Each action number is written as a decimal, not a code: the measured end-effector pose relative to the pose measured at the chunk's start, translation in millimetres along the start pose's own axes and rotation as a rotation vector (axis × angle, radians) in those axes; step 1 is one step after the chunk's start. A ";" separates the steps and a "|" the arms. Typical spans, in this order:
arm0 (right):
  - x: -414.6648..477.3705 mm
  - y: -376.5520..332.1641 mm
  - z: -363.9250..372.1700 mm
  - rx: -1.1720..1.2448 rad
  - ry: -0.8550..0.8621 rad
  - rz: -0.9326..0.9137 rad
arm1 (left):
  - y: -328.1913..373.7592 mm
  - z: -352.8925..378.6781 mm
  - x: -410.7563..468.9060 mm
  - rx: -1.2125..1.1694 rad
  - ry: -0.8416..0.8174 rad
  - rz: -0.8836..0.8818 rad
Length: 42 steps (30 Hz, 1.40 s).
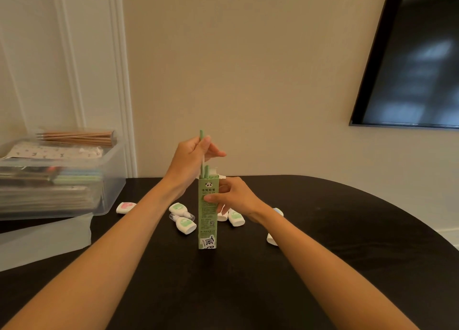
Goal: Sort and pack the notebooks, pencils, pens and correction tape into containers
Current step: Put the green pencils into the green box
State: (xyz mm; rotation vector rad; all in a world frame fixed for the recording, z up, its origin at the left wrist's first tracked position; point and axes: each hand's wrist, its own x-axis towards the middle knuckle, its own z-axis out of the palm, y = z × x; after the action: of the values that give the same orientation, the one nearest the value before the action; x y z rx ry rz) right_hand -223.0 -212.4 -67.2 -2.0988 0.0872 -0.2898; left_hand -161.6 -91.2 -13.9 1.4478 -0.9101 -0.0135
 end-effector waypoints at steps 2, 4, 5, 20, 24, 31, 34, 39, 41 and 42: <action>0.4 1.0 -1.7 0.005 -0.002 0.000 | -9.0 -0.5 -4.9 0.147 -0.076 -0.063; 0.7 3.2 -2.8 0.004 0.000 0.001 | -22.6 -2.7 -11.7 0.273 -0.170 -0.133; 0.4 4.5 -3.2 0.006 -0.002 0.003 | -28.0 -4.3 -14.6 0.265 -0.205 -0.166; -2.7 3.2 -2.2 0.033 -0.027 -0.006 | -30.3 3.9 -22.0 -0.065 -0.104 -0.368; -3.5 4.7 -4.1 0.073 -0.024 0.007 | -34.0 2.6 -22.5 -0.166 -0.024 -0.443; -5.3 4.5 -3.1 0.070 -0.067 0.028 | -37.1 3.1 -19.6 -0.144 -0.043 -0.486; -5.1 4.9 -4.1 0.072 -0.072 0.046 | -38.6 3.2 -17.3 -0.129 -0.039 -0.481; -6.3 4.4 -3.6 0.114 -0.061 0.066 | -39.4 5.7 -17.4 -0.047 -0.012 -0.421; -7.0 3.8 -3.8 0.142 -0.070 0.071 | -40.5 4.3 -15.8 -0.092 -0.038 -0.435; -7.2 3.4 -4.3 0.162 -0.072 0.073 | -40.5 3.3 -14.4 -0.139 -0.062 -0.444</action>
State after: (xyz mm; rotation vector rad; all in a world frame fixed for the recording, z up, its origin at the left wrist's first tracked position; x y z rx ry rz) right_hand -230.8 -216.5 -69.3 -1.9381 0.0937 -0.1712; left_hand -152.6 -93.9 -55.9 1.4981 -0.6085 -0.4458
